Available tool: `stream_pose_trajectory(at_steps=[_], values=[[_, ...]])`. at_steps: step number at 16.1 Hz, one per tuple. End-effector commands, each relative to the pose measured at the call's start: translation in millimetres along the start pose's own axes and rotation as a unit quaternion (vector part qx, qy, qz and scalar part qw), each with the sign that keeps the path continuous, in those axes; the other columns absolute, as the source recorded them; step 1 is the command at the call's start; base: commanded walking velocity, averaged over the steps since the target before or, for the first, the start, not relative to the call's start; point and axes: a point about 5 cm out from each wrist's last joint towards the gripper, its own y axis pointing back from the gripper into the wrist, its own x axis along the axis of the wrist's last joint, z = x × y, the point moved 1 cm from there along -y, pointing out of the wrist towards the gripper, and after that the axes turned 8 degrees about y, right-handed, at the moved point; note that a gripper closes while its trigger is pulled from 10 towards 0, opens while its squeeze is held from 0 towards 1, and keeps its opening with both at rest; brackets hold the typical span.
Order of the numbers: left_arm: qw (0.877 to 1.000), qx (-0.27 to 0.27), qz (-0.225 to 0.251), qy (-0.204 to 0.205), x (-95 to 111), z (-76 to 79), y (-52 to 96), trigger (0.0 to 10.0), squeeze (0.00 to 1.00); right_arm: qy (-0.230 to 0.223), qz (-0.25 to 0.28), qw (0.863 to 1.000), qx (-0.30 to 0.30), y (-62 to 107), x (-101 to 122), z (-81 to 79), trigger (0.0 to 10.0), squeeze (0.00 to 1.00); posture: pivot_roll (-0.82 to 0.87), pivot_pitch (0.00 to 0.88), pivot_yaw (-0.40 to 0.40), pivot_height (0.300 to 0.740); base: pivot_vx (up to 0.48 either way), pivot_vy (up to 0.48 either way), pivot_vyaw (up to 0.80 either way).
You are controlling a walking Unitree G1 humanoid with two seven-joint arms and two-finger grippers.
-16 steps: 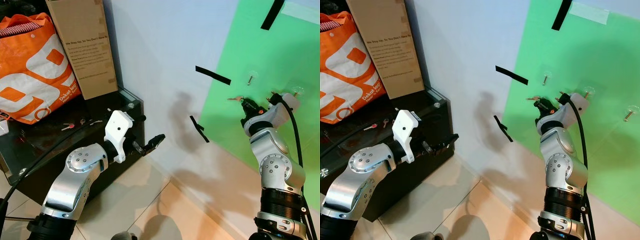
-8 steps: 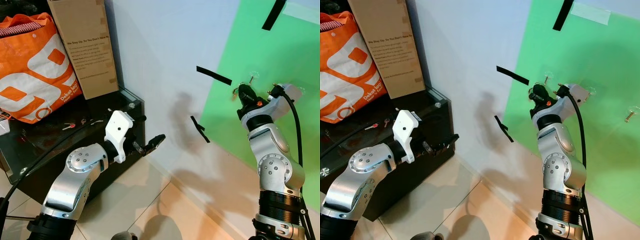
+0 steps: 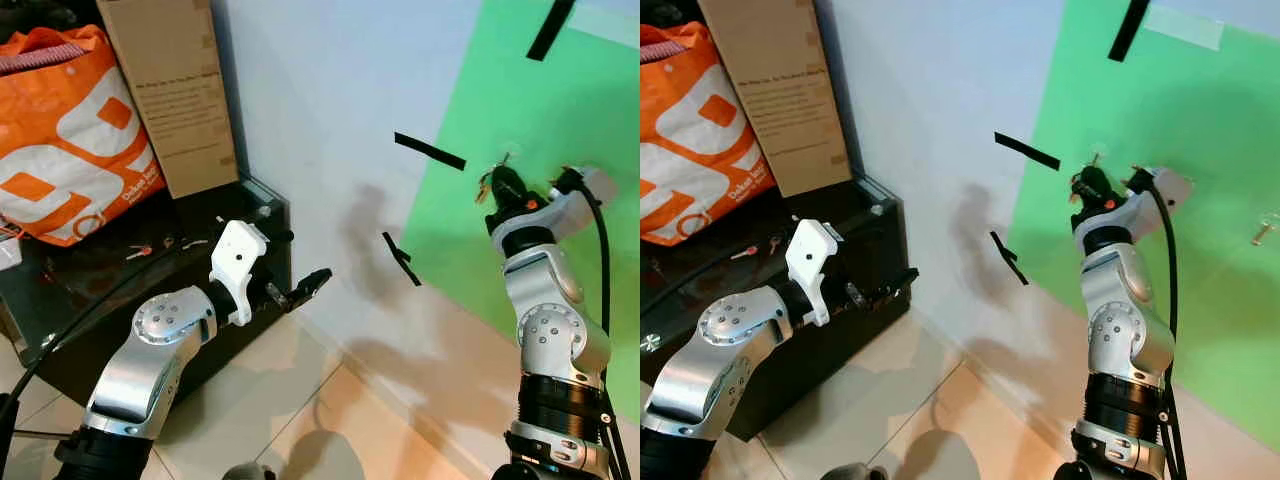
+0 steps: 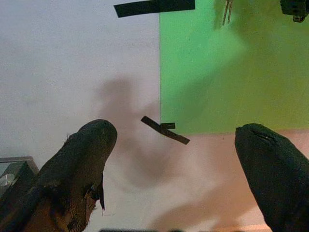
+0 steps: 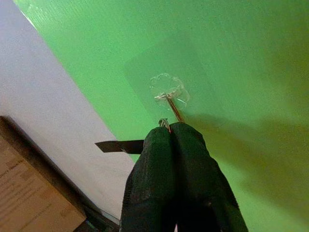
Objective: Hang keys on a hook
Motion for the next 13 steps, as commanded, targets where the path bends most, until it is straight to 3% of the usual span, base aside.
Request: stream_pose_trajectory(at_steps=[1, 8, 13], values=[[1.0, -0.009, 0.002, -0.006, 4.9, 0.8, -2.2, 10.0, 0.0, -0.014, 0.014, 1.0, -0.022, -2.1, 6.2, 6.8, 10.0, 0.0, -0.01, 0.0, -0.012, 0.74, 0.0, 0.0, 0.0], [1.0, -0.014, 0.001, -0.006, 5.1, 1.8, -2.5, 10.0, 0.0, -0.057, -0.034, 0.994, -0.084, -2.6, -10.6, 25.1, 10.0, 0.0, -0.01, 0.0, -0.007, 0.74, 0.0, 0.0, 0.0], [1.0, -0.019, 0.005, -0.009, 7.9, 3.5, -4.9, 10.0, 0.0, -0.022, -0.066, 0.996, -0.062, -1.4, -20.9, 17.0, 10.0, 0.0, -0.01, 0.0, -0.004, 0.74, 0.0, 0.0, 0.0]])
